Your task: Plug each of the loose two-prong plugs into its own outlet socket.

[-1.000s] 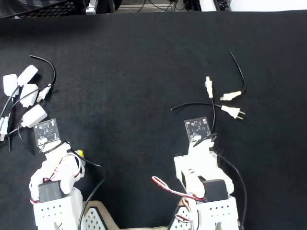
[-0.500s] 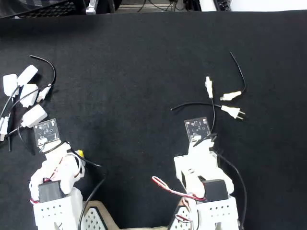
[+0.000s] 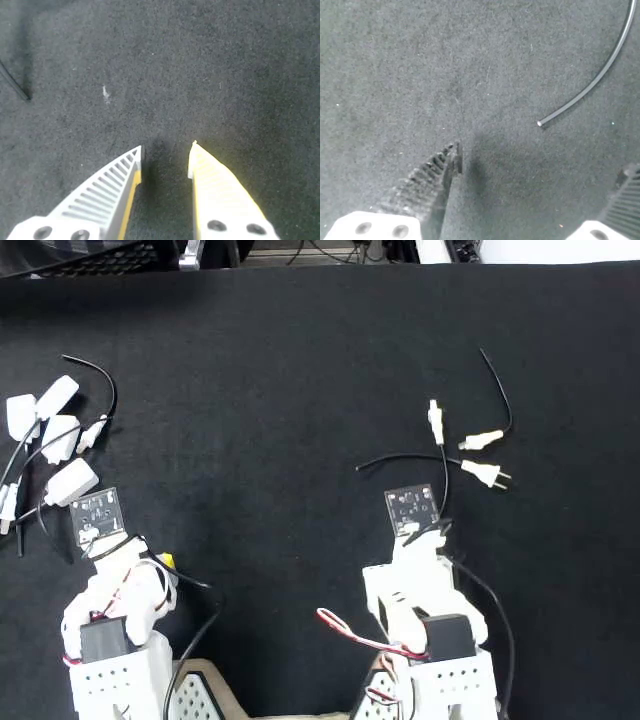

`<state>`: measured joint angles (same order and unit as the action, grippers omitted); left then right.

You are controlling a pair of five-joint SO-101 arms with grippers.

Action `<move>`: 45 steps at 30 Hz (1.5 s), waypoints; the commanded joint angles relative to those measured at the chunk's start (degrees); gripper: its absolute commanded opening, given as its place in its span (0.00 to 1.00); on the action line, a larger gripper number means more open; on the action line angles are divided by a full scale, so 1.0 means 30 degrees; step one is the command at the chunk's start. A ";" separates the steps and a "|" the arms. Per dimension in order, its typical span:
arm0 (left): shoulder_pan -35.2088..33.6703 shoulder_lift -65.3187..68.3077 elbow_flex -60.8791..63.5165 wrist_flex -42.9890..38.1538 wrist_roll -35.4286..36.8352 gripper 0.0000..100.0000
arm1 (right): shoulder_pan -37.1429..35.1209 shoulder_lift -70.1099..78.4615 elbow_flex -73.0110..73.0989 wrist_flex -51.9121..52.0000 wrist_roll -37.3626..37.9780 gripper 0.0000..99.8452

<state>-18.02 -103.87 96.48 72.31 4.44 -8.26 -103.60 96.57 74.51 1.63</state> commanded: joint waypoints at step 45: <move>0.0044 -0.0059 0.0278 0.0147 -0.0029 0.16 | -0.1172 -0.1451 -0.0015 -0.5304 0.0440 0.46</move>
<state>-18.02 -103.87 96.48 72.31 4.44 -10.90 -103.60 96.66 58.77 1.54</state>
